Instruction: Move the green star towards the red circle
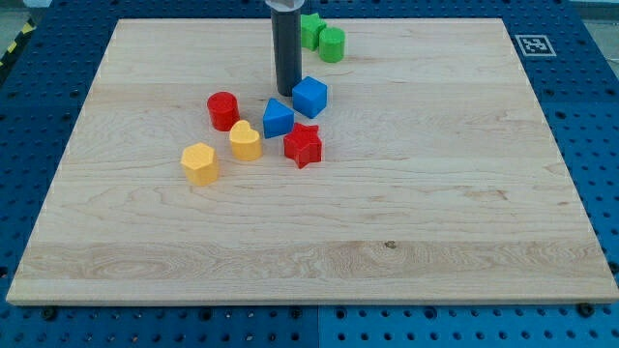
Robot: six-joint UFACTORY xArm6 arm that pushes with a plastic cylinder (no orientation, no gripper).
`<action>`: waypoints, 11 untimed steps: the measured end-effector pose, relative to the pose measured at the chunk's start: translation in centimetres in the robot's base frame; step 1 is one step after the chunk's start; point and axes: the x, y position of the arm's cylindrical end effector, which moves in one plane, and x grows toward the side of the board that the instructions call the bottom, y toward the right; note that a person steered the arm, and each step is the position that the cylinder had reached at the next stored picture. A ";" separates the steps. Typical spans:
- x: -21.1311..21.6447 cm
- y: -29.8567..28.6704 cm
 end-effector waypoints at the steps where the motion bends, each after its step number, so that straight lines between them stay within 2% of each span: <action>1: -2.7 0.5; 2: -2.9 3.7; 3: -2.7 9.6; 4: -4.3 13.2; 5: -8.3 13.0; 6: -10.7 9.8; 10: -12.6 6.2; 11: -12.6 2.3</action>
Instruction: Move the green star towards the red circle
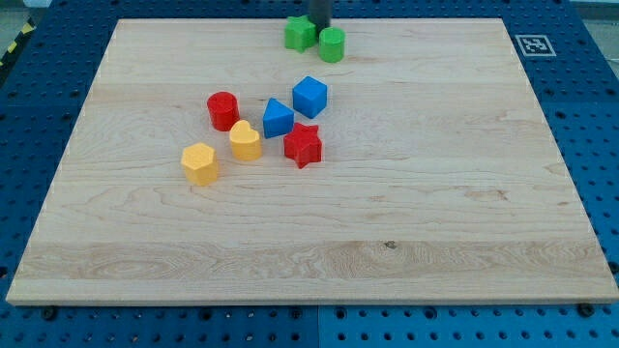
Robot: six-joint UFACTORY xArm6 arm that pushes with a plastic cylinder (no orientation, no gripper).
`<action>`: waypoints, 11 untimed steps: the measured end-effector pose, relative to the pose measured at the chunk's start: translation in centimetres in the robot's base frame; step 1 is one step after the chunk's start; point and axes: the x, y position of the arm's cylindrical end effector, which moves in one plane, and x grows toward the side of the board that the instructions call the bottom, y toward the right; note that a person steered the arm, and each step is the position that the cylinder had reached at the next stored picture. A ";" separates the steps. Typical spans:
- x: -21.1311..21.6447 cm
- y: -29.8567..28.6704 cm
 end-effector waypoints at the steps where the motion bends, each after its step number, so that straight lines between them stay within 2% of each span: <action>1: 0.0 -3.1; 4: 0.7 -4.3; 5: 2.9 -5.2; 9: 5.6 -11.5; 11: 6.2 -11.3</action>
